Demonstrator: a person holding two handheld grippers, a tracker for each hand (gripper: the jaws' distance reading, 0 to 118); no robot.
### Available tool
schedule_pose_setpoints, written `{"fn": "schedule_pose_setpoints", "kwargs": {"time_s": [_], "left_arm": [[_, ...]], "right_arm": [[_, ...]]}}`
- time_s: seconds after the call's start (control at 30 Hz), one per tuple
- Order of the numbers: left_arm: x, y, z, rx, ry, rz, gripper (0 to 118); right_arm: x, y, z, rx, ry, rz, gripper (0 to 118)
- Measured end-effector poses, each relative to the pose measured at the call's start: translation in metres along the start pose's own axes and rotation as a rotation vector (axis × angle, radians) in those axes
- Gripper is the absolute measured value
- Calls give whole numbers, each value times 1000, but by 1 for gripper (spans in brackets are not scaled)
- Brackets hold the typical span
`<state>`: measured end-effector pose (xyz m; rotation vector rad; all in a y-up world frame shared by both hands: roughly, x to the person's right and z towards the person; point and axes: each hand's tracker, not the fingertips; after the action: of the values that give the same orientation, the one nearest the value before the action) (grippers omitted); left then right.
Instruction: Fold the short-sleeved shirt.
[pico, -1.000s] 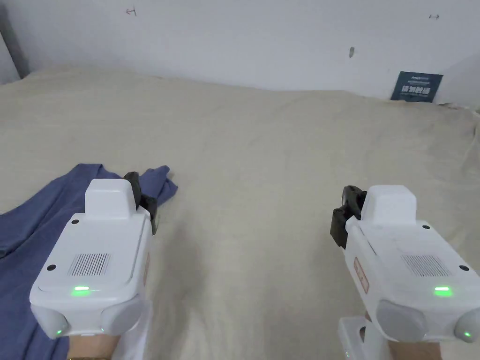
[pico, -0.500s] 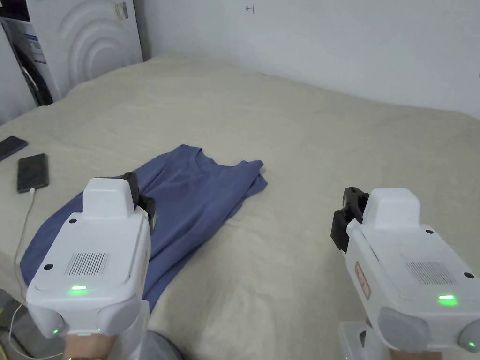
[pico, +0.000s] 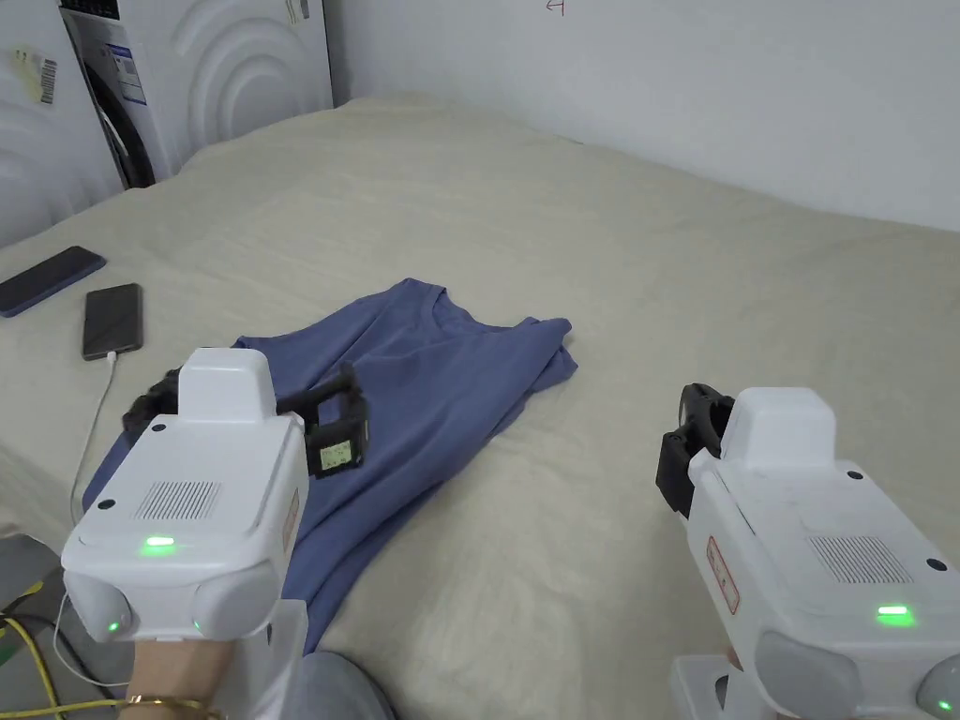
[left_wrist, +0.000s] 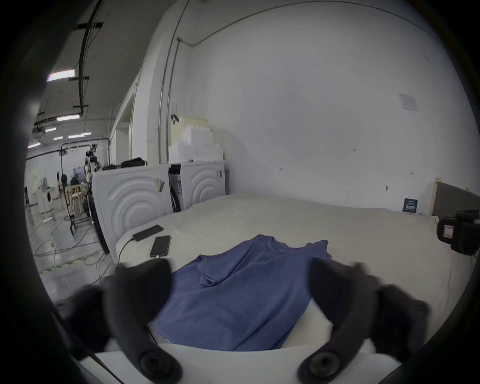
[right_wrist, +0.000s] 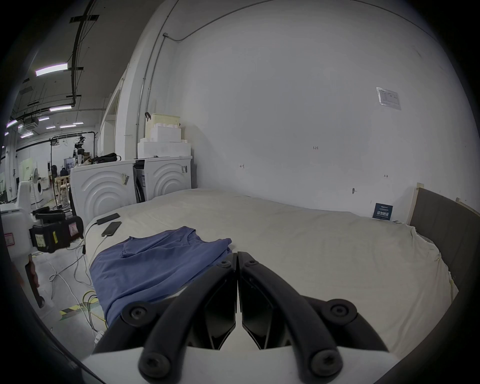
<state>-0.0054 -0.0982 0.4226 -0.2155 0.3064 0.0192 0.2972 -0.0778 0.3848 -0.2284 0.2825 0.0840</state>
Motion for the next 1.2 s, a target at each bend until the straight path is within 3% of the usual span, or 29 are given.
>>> {"fn": "schedule_pose_setpoints", "kwargs": {"time_s": [0.03,0.2,0.4,0.67,0.87,0.97,1.03,1.1,1.17,1.2], "left_arm": [[1,2,-5,-13,12,7,118],[0,16,-42,-100,-120,73,118],[19,38,-129,-254,-195,-29,118],[65,39,-263,-597,-289,-179,118],[89,3,-341,-892,-229,-274,118],[89,-14,-362,-934,-185,-286,101],[91,-22,-364,-948,-191,-307,75],[89,-29,-361,-975,-233,-304,29],[90,-30,-356,-953,-234,-220,14],[91,-31,-355,-958,-216,-231,0]], "right_arm": [[1,0,0,-1,-1,0,0],[6,1,-4,-7,-5,-6,0],[7,4,-14,-35,-14,-12,0],[15,1,-45,-90,-19,-15,0],[22,-5,-63,-128,-26,-7,0],[29,-11,-70,-142,-37,-3,0],[31,-15,-73,-157,-41,-12,0],[36,-22,-77,-174,-44,-26,0],[37,-26,-78,-187,-50,-35,0],[38,-29,-79,-192,-49,-36,0]]}}
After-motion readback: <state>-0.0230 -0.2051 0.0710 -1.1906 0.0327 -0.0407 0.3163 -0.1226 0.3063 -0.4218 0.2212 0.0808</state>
